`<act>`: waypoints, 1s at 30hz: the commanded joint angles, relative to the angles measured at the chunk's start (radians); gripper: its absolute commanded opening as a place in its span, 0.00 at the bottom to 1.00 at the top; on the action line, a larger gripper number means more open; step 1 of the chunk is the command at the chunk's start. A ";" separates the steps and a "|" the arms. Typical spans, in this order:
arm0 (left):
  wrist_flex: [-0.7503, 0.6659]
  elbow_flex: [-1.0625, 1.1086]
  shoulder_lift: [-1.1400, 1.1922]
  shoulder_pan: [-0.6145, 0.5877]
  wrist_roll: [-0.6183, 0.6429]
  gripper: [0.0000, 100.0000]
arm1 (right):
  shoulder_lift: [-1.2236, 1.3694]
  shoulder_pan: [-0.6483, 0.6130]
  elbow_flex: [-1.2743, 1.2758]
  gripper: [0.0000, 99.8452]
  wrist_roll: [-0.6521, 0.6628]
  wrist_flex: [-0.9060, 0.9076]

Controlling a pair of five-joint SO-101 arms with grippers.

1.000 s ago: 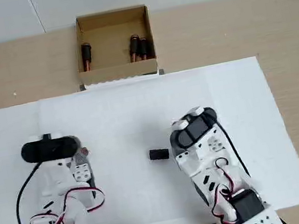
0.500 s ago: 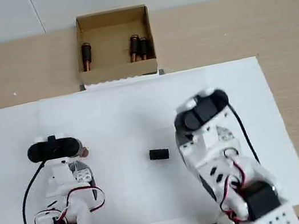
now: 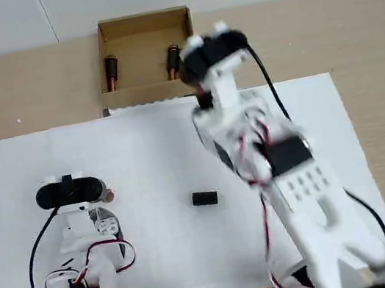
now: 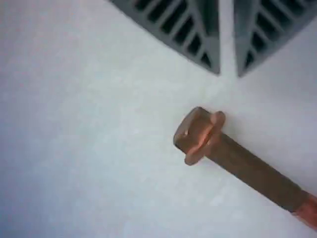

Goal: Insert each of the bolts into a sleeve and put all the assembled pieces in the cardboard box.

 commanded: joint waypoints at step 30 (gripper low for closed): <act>-0.005 -0.002 -0.009 0.000 -0.003 0.01 | 1.394 0.047 -1.521 0.14 0.338 -0.071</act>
